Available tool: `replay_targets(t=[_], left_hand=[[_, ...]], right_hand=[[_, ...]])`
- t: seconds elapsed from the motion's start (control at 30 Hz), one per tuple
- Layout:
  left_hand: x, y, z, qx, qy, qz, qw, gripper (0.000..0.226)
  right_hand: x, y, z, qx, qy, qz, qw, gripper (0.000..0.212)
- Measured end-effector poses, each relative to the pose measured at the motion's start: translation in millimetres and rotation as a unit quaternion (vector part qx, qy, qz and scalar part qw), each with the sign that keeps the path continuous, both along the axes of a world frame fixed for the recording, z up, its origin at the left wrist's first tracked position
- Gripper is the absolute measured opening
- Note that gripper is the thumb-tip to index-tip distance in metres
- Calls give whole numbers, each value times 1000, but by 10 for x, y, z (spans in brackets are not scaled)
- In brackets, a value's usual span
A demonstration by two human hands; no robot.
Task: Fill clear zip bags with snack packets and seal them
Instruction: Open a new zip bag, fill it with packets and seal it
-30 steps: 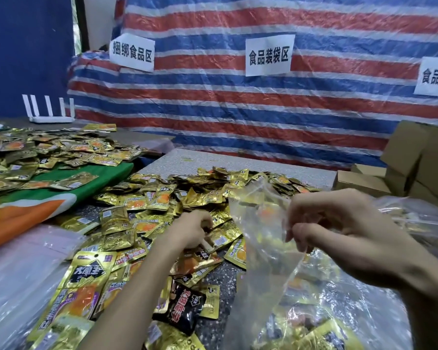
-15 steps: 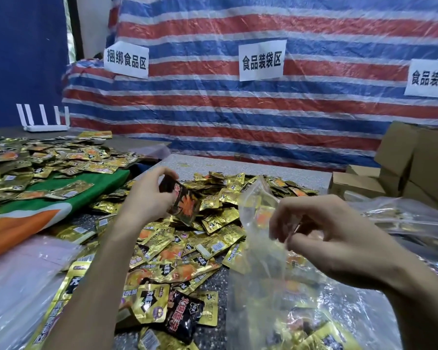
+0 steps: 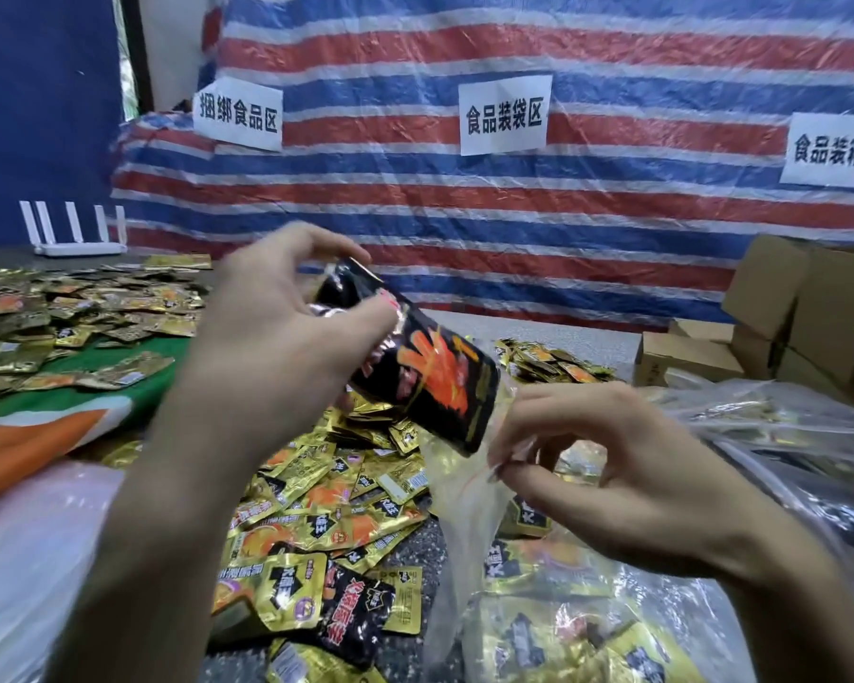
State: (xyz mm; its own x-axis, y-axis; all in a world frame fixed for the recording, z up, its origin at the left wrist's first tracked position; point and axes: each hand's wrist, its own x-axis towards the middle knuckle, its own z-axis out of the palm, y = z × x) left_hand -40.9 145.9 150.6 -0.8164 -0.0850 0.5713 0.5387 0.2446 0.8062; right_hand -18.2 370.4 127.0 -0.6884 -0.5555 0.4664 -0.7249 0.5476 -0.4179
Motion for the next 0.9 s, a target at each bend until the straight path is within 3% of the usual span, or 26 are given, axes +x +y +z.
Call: replay_targets(t=[0.1, 0.23, 0.47, 0.57, 0.63, 0.73, 0.83, 0.9], left_hand=[[-152, 120, -94, -105, -56, 8, 993, 24], [-313, 247, -254, -137, -109, -65, 982, 18], [-334, 323, -288, -133, -16, -85, 987, 34], [-355, 363, -265, -86, -2, -145, 986, 15], [-441, 379, -291, -32, 3, -158, 987, 15], [-731, 378, -452, 34, 7, -92, 995, 16], [-1151, 402, -849, -114, -55, 35, 991, 23], [-1407, 449, -1229, -217, -152, 29, 964, 41]], right_hand=[[1, -19, -10, -27, 14, 9, 1000, 11], [-37, -49, -46, -34, 34, 3, 999, 11], [-82, 1, -41, -83, 82, -53, 992, 12], [-99, 22, -45, -108, 84, -90, 986, 13], [-107, 43, -43, -122, 71, -111, 984, 11], [-102, 99, -16, -131, 56, -124, 982, 14], [-103, 132, -1, -113, 50, -129, 984, 14], [-105, 133, -3, -118, 44, -127, 984, 14]])
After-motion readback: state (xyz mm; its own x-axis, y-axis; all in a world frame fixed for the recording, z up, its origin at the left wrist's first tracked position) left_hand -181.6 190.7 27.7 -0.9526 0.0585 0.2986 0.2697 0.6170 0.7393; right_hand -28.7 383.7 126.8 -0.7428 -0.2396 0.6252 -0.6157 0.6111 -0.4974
